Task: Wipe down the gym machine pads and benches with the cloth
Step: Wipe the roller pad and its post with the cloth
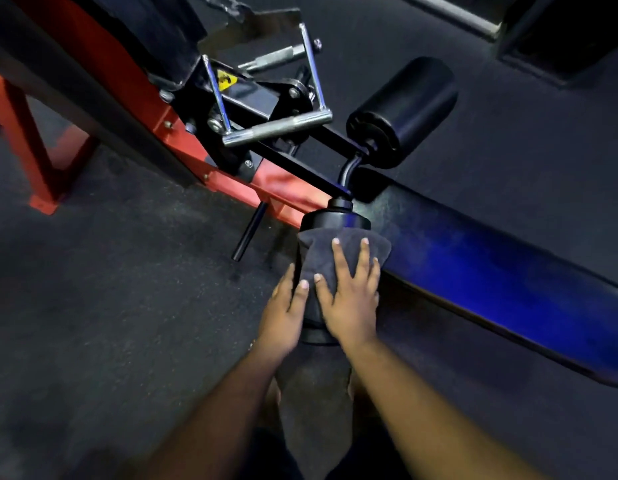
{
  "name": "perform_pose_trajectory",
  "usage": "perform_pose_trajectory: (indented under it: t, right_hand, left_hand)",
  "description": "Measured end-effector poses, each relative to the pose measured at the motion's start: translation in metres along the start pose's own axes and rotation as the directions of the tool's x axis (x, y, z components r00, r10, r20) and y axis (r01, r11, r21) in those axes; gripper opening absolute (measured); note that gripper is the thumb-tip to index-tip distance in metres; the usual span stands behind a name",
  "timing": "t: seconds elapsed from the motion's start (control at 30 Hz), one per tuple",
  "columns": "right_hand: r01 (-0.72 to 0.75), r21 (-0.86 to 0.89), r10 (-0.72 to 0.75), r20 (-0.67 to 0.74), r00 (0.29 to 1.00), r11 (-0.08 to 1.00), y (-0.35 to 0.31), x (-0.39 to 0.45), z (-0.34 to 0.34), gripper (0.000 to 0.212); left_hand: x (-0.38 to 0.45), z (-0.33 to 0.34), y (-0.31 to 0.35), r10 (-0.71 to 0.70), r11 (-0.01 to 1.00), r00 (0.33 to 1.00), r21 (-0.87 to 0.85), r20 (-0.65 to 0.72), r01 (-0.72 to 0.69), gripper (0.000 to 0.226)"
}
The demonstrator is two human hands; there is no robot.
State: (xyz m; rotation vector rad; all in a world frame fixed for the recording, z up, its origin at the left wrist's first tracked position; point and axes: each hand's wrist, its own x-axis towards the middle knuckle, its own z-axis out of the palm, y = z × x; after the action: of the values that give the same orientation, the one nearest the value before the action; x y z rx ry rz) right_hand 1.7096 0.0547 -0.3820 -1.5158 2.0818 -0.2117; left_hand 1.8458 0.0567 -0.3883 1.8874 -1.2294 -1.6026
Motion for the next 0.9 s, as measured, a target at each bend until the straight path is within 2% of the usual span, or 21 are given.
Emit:
perform_pose_trajectory:
  t: [0.1,0.17,0.27,0.33,0.43,0.53,0.63,0.7,0.77,0.9]
  right_hand:
    - [0.016,-0.026,-0.015,0.025,1.000,1.000,0.007,-0.007,-0.003,0.073]
    - [0.006,-0.030,-0.005,0.028,1.000,1.000,-0.004,0.013,-0.007,0.076]
    - [-0.050,-0.054,0.052,0.037,0.998,0.997,-0.032,0.056,-0.010,0.065]
    - [-0.008,-0.093,0.010,0.019,1.000,0.996,-0.034,0.059,-0.009,0.058]
    - [0.117,-0.107,-0.118,0.000,0.993,0.987,-0.010,0.018,-0.004,0.053]
    - [0.145,-0.070,-0.142,0.039,0.989,0.987,0.009,-0.022,0.004,0.051]
    - [0.090,-0.003,-0.090,-0.002,0.996,0.996,-0.009,0.030,-0.002,0.050]
    - [0.085,-0.040,-0.086,-0.017,0.996,0.996,-0.031,0.081,-0.016,0.048]
    - [0.086,-0.068,-0.089,-0.037,0.995,0.994,-0.032,0.095,-0.021,0.046]
    - [0.179,-0.015,-0.180,-0.075,0.981,0.984,0.004,0.007,-0.003,0.046]
  left_hand:
    - [-0.010,0.002,0.000,-0.024,0.993,0.999,-0.119,0.021,0.027,0.077]
    - [-0.011,0.002,0.002,-0.021,0.991,1.000,-0.132,0.009,0.022,0.086]
    - [-0.005,0.000,0.007,0.000,0.994,1.000,-0.110,0.019,0.003,0.080]
    - [-0.002,-0.001,0.010,0.001,0.994,1.000,-0.107,0.010,0.000,0.075]
    - [-0.001,-0.006,0.011,-0.011,0.985,1.000,-0.174,0.015,0.014,0.085]
    - [-0.006,-0.008,0.009,-0.027,0.991,0.999,-0.130,0.043,0.032,0.089]
    - [-0.008,-0.007,0.008,-0.024,0.997,0.997,-0.077,0.076,0.030,0.085]
    - [-0.006,-0.006,0.007,0.001,0.997,0.995,-0.071,0.099,0.006,0.089]
    - [-0.004,-0.003,0.006,-0.016,0.997,0.994,-0.078,0.111,0.025,0.091]
    - [-0.009,0.001,0.008,0.001,0.995,0.995,-0.095,0.096,0.008,0.112]
